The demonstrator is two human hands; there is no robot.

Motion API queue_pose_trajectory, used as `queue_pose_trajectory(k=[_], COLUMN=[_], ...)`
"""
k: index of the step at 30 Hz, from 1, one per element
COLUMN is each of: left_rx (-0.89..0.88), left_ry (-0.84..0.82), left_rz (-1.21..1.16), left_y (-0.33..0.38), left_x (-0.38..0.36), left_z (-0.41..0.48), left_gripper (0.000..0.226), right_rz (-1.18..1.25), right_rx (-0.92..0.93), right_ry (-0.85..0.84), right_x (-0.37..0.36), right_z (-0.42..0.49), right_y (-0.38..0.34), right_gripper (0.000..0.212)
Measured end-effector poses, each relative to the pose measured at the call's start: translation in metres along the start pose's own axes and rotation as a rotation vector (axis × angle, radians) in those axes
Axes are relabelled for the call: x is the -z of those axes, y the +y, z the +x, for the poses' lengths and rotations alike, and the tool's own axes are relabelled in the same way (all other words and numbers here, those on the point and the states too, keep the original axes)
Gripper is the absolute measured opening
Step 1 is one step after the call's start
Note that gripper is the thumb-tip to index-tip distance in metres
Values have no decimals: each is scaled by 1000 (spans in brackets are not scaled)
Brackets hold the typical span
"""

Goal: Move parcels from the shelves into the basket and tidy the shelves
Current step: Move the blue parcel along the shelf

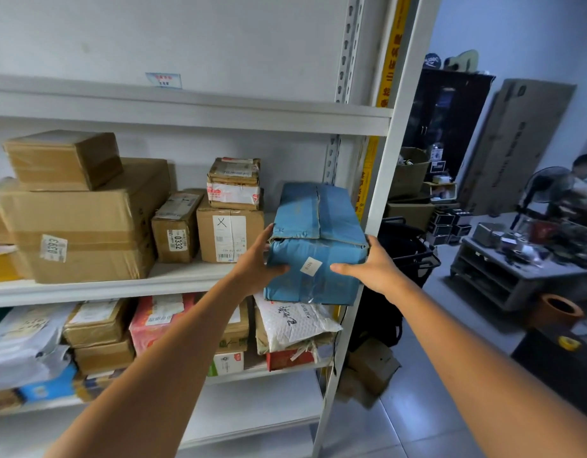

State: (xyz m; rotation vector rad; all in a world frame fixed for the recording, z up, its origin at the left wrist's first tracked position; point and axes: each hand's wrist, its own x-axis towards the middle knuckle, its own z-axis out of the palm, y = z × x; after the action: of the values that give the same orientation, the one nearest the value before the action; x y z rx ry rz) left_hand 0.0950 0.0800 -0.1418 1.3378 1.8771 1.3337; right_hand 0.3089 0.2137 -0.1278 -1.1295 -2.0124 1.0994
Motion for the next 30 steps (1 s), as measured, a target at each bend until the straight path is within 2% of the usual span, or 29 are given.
queue_pose_trajectory(k=[3, 10, 17, 21, 30], left_rx=[-10, -24, 13, 11, 4], left_ry=[-16, 10, -36, -22, -48], left_rz=[-113, -180, -276, -277, -281], left_y=[-8, -9, 10, 26, 43], left_x=[-1, -2, 8, 12, 17], left_z=[7, 7, -10, -25, -52], left_gripper=[100, 91, 93, 85, 89], right_rz=[56, 229, 334, 364, 363], right_rx=[48, 75, 61, 62, 98], right_ry=[-49, 3, 39, 62, 75], right_x=[-8, -15, -1, 8, 23], right_z=[3, -4, -24, -41, -73], right_y=[8, 11, -6, -15, -27], right_gripper=[105, 86, 78, 82, 78])
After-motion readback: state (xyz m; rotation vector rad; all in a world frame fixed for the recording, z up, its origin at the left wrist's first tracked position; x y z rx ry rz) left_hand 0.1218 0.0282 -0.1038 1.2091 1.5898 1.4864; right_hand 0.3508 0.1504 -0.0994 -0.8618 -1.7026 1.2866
